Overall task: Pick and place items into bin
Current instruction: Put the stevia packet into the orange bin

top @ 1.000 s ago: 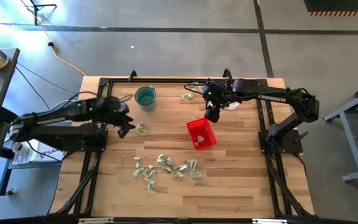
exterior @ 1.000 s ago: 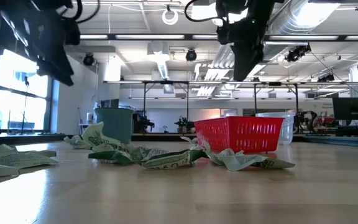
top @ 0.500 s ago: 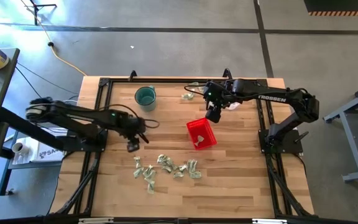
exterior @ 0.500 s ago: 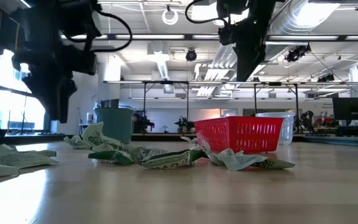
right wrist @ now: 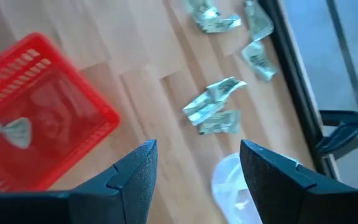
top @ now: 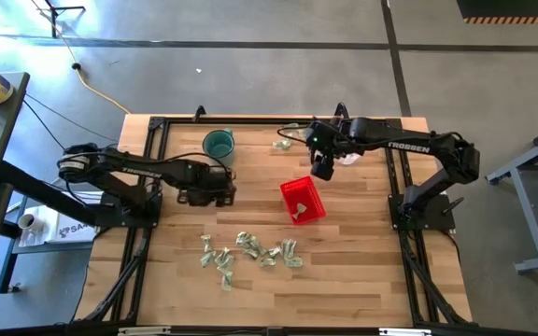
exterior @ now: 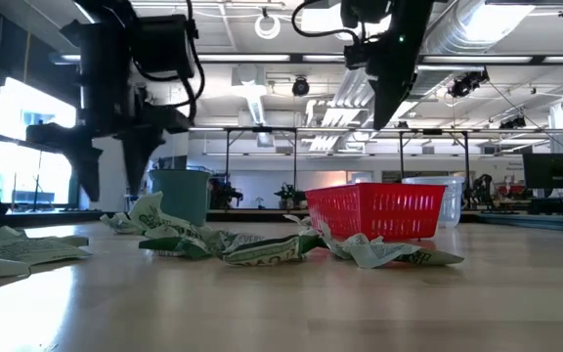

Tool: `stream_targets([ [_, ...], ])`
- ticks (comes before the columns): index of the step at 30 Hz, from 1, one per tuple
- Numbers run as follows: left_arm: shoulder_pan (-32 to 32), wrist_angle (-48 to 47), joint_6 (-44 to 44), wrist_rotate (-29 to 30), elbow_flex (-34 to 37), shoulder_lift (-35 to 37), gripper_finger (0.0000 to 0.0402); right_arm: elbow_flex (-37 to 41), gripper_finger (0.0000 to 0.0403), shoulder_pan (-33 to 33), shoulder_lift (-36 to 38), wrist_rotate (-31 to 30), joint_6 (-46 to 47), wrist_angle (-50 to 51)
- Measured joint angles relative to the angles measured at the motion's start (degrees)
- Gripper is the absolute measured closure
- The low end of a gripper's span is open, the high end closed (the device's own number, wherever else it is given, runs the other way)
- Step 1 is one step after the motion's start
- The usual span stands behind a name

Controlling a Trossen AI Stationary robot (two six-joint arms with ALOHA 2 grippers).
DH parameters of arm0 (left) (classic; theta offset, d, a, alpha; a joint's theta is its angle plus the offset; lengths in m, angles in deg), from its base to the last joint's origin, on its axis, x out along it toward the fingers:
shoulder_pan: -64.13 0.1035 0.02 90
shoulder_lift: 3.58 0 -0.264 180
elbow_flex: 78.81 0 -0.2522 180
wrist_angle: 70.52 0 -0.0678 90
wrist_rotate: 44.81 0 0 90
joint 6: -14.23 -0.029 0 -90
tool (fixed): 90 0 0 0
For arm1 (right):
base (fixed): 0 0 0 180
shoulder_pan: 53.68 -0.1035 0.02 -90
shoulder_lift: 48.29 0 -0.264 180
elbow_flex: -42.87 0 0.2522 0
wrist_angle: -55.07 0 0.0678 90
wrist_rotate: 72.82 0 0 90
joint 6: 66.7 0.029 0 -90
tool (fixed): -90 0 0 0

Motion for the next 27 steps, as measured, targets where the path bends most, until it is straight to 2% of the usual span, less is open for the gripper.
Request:
stream_targets([
  [4,-1.19,0.57,11.44,7.89,-0.02,-0.82,0.0126,0.0,0.0182,1.94,0.0,-1.02,0.1,-0.6],
  [7,-1.41,-2.23,17.64,10.32,0.02,-2.17,0.0126,0.0,0.0183,3.13,0.0,-1.04,0.24,-1.02],
  [20,-1.32,-0.94,21.26,13.24,-0.11,-12.26,0.0132,0.0,0.0183,4.73,0.0,0.29,-1.09,-4.68],
  [23,-1.32,-0.37,20.03,13.29,-0.28,-13.44,0.0165,0.0,0.0183,4.73,0.0,0.46,-1.05,-4.21],
  [27,-1.3,0.83,17.48,12.04,-0.24,-13.25,0.0249,0.0,0.0183,4.73,0.0,0.53,-1.02,-2.22],
])
